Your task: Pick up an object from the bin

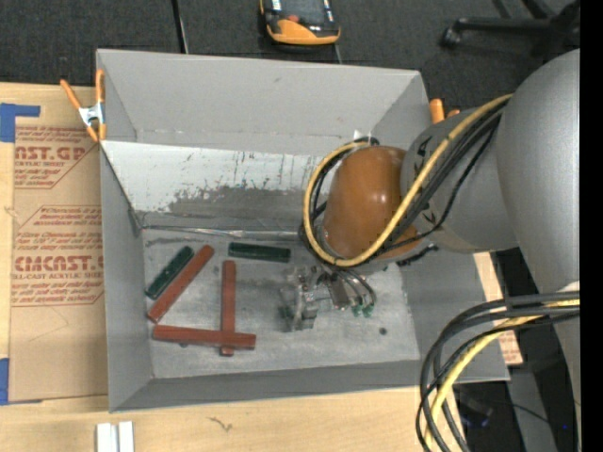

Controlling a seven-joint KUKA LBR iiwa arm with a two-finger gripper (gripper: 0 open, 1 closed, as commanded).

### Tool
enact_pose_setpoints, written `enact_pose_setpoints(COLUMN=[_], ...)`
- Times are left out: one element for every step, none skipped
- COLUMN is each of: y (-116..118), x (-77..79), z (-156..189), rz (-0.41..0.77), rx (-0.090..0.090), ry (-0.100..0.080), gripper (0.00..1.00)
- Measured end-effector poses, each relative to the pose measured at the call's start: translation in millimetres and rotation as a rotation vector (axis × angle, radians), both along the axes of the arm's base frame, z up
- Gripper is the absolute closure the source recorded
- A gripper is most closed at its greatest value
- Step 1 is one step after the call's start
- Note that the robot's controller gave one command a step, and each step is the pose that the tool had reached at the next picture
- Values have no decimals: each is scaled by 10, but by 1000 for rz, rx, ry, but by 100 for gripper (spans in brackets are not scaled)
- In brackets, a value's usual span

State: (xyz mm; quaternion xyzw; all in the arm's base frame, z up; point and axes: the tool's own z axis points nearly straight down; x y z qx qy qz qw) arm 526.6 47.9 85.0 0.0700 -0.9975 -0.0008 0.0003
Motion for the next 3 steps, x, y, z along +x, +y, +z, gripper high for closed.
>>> enact_pose_setpoints(y=[1,2,2], x=[5,-6,-18], z=[60,127,409], rz=[0,0,0], rx=[0,-1,-2], ry=[-2,3,7], gripper=[100,100,100])
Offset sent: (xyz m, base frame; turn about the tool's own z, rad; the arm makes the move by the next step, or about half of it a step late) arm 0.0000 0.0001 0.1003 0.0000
